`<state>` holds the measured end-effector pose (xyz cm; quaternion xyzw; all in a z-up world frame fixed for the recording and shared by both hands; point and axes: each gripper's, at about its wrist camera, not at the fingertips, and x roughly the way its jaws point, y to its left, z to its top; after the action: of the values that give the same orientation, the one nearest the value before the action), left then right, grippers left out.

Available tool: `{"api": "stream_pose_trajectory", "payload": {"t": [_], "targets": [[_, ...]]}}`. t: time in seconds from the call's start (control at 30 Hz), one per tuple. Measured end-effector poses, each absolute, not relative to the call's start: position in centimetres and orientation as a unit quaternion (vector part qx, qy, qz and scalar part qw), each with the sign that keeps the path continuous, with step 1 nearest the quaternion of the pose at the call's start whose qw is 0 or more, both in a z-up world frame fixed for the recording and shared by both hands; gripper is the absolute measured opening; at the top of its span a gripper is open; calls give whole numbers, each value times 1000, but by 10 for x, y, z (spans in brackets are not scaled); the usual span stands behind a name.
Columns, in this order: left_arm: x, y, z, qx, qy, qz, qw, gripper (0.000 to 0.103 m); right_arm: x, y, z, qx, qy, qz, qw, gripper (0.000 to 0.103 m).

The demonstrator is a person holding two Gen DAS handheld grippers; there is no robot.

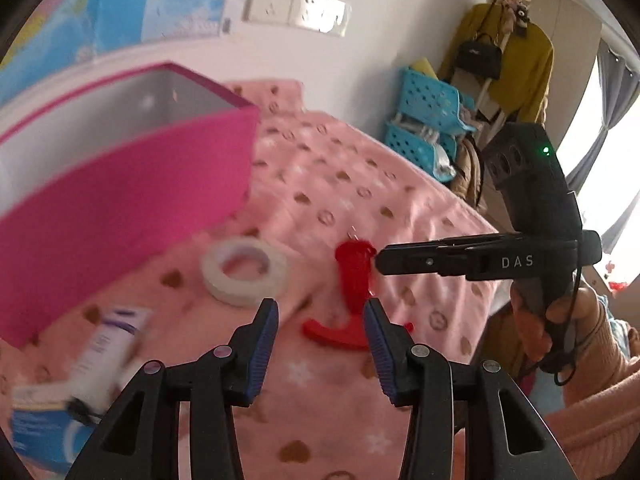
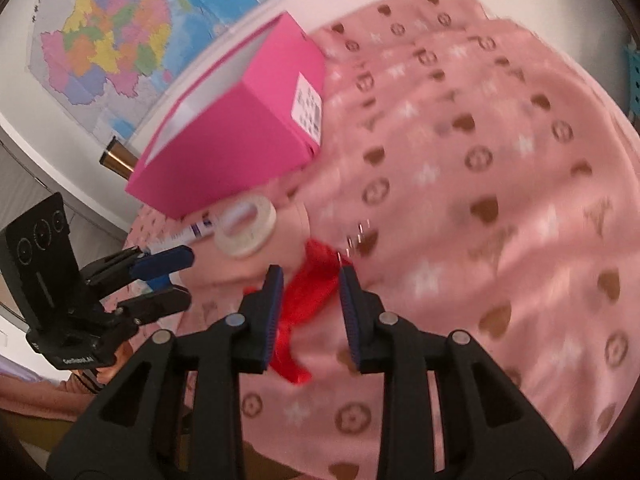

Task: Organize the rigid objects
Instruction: 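Grasp the red corkscrew body with the right gripper and lift it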

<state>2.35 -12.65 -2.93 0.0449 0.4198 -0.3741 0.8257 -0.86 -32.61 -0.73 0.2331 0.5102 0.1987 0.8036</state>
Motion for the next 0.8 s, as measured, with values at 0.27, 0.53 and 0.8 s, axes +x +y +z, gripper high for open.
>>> {"api": "stream_pose_trajectory", "payload": {"t": [0.27,0.53,0.8], "targets": [[19,-134,-46,40,444,-378,812,45,-9,-310,-17,235,518,202,798,34],[21,-133,-53,29,455,-377,806,45,1,-299,-23,236,521,174,802,37],[21,-133,-54,23,456,-382,803,45,6,-294,-23,221,517,163,811,30]]}}
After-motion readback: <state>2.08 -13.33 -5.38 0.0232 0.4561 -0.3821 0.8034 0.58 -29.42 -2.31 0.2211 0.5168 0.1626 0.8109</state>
